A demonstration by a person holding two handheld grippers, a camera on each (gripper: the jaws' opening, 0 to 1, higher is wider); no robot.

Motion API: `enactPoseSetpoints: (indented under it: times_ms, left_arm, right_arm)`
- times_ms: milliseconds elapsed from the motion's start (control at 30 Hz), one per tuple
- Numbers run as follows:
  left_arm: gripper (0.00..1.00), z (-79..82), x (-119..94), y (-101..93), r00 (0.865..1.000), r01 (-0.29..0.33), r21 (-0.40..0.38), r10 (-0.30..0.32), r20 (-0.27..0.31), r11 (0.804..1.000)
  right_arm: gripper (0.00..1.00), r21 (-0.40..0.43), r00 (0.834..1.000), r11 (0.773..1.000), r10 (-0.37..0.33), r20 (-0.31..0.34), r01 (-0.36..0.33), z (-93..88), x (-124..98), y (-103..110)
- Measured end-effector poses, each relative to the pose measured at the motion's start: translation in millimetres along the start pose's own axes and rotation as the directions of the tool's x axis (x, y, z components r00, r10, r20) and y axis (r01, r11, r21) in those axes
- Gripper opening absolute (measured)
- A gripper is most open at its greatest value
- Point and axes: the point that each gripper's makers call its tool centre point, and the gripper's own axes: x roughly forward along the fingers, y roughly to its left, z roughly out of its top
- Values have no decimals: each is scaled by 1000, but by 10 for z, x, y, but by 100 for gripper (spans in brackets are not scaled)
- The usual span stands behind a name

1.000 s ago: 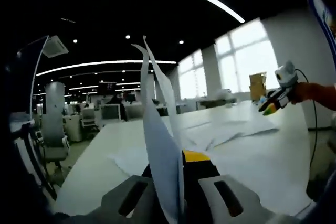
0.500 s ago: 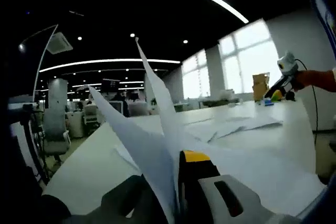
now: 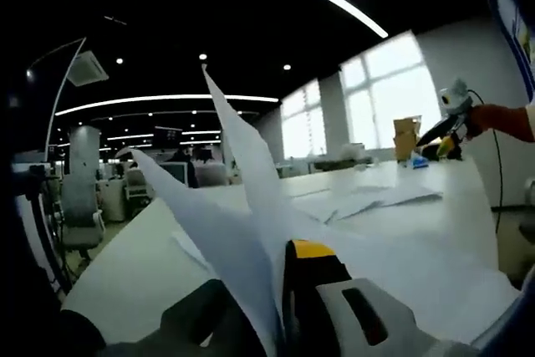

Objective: Organize the stack of printing papers by aligning and flattening the scattered papers on the table

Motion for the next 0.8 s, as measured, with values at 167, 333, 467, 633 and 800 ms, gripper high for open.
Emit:
enactPoseSetpoints:
  times_ms: [167,333,467,633,800]
  left_arm:
    - [7,9,3,4,1000,6,-22,-6,5,1000]
    - [7,23,10,-5,1000,11,-21,-10,12,1000]
    - [7,26,13,-1,1000,10,-25,-9,14,1000]
    - [7,22,16,1,1000,9,-26,-8,13,1000]
    - [7,3,24,5,1000,5,-24,-4,4,1000]
  right_arm:
    - [90,25,1000,1000,-6,20,6,36,-96,0]
    - [90,10,999,999,-33,-4,33,-2,-137,-59]
    - [90,64,999,997,-47,19,45,20,-208,-138]
    - [90,62,997,996,-73,21,72,8,-272,-227]
    - [90,70,994,992,-108,15,107,-20,-324,-421]
